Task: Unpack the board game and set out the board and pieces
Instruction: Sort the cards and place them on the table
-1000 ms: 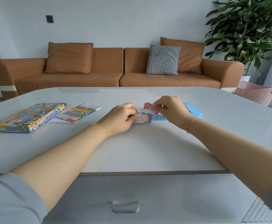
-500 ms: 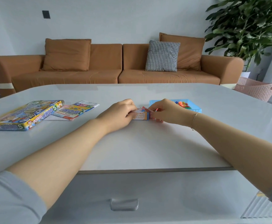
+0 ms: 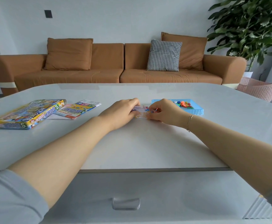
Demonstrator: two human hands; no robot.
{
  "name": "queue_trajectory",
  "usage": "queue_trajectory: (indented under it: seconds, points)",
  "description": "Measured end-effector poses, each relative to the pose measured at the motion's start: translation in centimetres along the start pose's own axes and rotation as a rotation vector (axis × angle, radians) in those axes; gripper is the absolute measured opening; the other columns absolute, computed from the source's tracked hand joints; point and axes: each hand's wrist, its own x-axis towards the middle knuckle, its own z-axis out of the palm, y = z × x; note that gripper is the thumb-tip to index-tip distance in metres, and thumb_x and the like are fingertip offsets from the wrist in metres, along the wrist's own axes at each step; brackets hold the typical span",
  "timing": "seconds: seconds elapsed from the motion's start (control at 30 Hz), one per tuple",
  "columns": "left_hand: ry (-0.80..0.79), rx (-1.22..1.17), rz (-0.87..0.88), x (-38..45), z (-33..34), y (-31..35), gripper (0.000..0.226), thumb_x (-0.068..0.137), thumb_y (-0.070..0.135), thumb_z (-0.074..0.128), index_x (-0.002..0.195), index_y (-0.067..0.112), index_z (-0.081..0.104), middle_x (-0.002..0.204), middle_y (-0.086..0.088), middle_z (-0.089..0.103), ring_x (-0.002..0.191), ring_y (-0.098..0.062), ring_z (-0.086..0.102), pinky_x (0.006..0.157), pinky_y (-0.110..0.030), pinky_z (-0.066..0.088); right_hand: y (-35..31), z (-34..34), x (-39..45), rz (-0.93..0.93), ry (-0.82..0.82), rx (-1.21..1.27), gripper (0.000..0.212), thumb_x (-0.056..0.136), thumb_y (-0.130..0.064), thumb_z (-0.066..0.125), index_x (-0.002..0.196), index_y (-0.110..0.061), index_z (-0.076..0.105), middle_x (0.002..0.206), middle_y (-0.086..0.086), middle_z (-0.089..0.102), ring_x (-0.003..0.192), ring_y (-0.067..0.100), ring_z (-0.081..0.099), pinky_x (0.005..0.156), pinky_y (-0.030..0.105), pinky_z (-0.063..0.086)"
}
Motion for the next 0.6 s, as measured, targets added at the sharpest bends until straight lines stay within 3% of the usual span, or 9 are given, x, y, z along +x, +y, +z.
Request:
queue_trajectory:
  seconds: [0.1, 0.2, 0.33, 0.43, 0.5, 0.6]
  points:
    - [-0.020, 0.041, 0.032, -0.1, 0.1, 0.3, 0.014, 0.097, 0.021, 0.047, 0.109, 0.014, 0.047, 0.109, -0.003, 0.060, 0.090, -0.025, 0.052, 0.075, -0.034, 0.041, -0.1, 0.0, 0.0, 0.010, -0.006, 0.007, 0.026, 0.087, -0.035, 0.062, 0.088, -0.009, 0.068, 0.059, -0.003, 0.046, 0.055, 0.014, 0.036, 0.053, 0.028, 0.026]
    - [-0.033, 0.040, 0.013, -0.1, 0.2, 0.6, 0.019, 0.099, 0.021, 0.041, 0.118, 0.017, 0.041, 0.113, -0.006, 0.058, 0.085, -0.027, 0.048, 0.076, -0.035, 0.041, -0.1, -0.1, 0.0, 0.032, -0.007, 0.010, 0.025, 0.087, -0.032, 0.062, 0.086, -0.008, 0.068, 0.056, -0.005, 0.043, 0.053, 0.012, 0.035, 0.055, 0.029, 0.026]
    - [-0.111, 0.135, 0.038, 0.0, 0.9, 0.2, 0.047, 0.101, 0.022, 0.037, 0.146, 0.016, 0.025, 0.138, -0.006, 0.044, 0.122, -0.026, 0.044, 0.100, -0.032, 0.034, -0.5, -0.2, -0.1, 0.041, -0.020, 0.039, 0.019, 0.086, -0.032, 0.065, 0.083, -0.014, 0.067, 0.056, -0.007, 0.044, 0.051, 0.009, 0.036, 0.048, 0.019, 0.027]
    - [-0.155, 0.134, 0.011, 0.2, 1.3, 0.1, 0.059, 0.101, 0.027, 0.035, 0.151, 0.013, 0.006, 0.141, -0.007, 0.036, 0.129, -0.025, 0.036, 0.104, -0.032, 0.031, -0.7, -0.2, 0.0, 0.062, -0.035, 0.102, 0.016, 0.083, -0.025, 0.068, 0.083, -0.009, 0.069, 0.058, -0.003, 0.049, 0.052, 0.010, 0.038, 0.045, 0.016, 0.028]
    - [-0.170, 0.069, -0.038, 0.4, 1.4, 0.0, 0.066, 0.101, 0.028, 0.036, 0.151, 0.015, -0.005, 0.138, -0.009, 0.038, 0.130, -0.025, 0.034, 0.106, -0.032, 0.030, -0.8, 0.0, 0.1, 0.081, -0.048, 0.145, 0.017, 0.080, -0.019, 0.069, 0.085, -0.003, 0.069, 0.063, 0.001, 0.051, 0.057, 0.012, 0.038, 0.051, 0.022, 0.029]
    - [-0.184, -0.050, -0.075, 0.4, 1.5, -0.1, 0.066, 0.101, 0.027, 0.038, 0.151, 0.022, -0.004, 0.138, -0.009, 0.042, 0.131, -0.026, 0.033, 0.108, -0.034, 0.028, -0.8, 0.1, 0.2, 0.090, -0.048, 0.177, 0.014, 0.078, -0.016, 0.070, 0.085, -0.004, 0.069, 0.063, 0.000, 0.050, 0.057, 0.012, 0.037, 0.051, 0.022, 0.028]
